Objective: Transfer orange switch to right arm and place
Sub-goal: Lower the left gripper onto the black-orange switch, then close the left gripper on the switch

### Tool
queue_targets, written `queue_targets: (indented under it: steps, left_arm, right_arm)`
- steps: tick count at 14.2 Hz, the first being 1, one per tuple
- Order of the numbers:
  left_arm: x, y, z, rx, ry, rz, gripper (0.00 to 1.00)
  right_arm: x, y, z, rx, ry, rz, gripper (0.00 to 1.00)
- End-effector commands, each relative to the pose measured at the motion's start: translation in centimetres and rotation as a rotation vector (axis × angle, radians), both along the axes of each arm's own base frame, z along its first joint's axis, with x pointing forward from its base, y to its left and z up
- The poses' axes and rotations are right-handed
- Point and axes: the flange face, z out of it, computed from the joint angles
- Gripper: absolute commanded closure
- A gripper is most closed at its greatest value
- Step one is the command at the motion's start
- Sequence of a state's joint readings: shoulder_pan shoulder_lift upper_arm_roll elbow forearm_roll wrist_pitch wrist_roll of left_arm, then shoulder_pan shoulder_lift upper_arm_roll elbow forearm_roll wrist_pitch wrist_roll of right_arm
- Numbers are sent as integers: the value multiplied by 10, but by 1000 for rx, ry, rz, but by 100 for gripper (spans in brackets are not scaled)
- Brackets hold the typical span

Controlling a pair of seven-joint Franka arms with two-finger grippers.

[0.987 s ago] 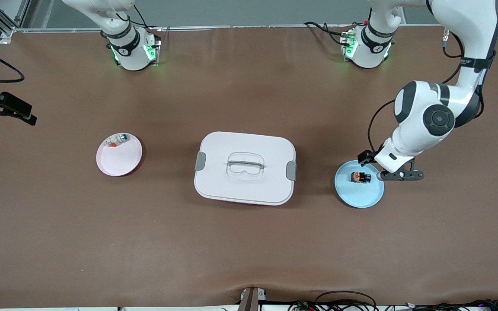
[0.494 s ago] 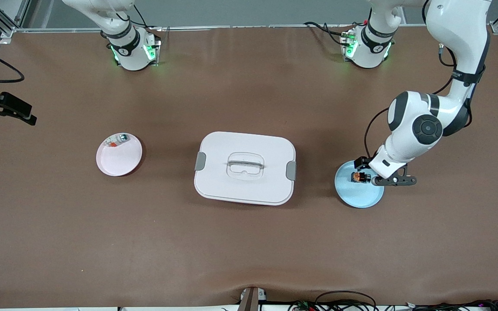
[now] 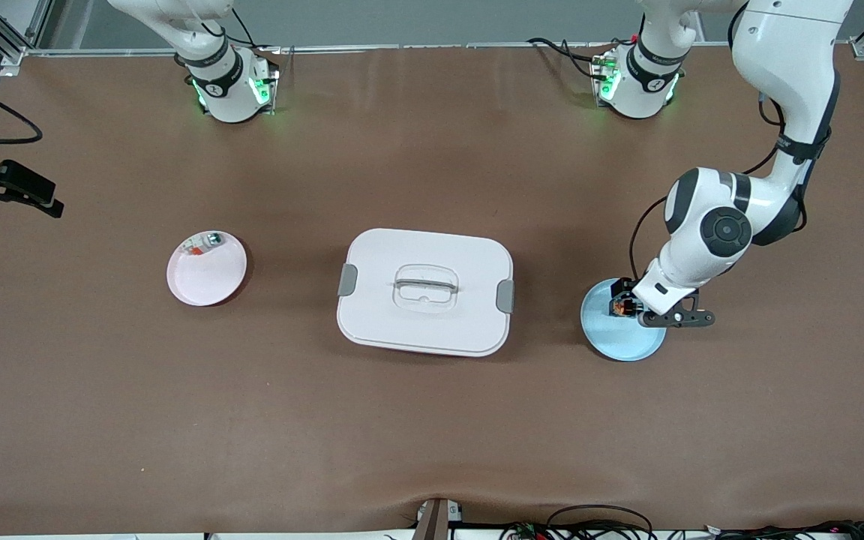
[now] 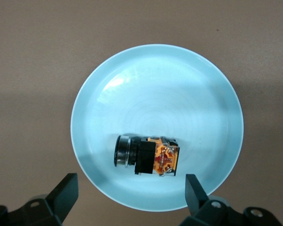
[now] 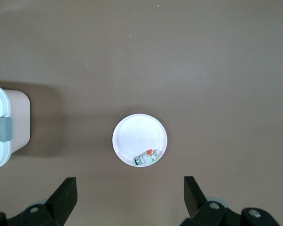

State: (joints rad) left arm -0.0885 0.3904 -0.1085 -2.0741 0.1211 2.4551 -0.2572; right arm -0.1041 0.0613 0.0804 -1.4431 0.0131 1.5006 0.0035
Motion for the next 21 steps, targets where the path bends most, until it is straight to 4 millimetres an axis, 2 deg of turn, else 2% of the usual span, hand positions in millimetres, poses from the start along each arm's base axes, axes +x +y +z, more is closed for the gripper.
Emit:
queue_targets:
  steps: [1,6,11,21]
  left_arm:
    - [2,-6,-9,6,-15,-17,0]
    - [-2,-11,-29,40,-7,-87,0]
    - [-2,-14,-47,27,-20,-96,0]
    - [0,-12,-61,32,-46,-118,0]
  right_arm:
    - [-3,-3,1,3,-4,1,0]
    - [-4,-6,0,3,1,-3,0]
    - [-4,-17,0,3,2,-18,0]
    - [-5,-21,0,5,5,-26,0]
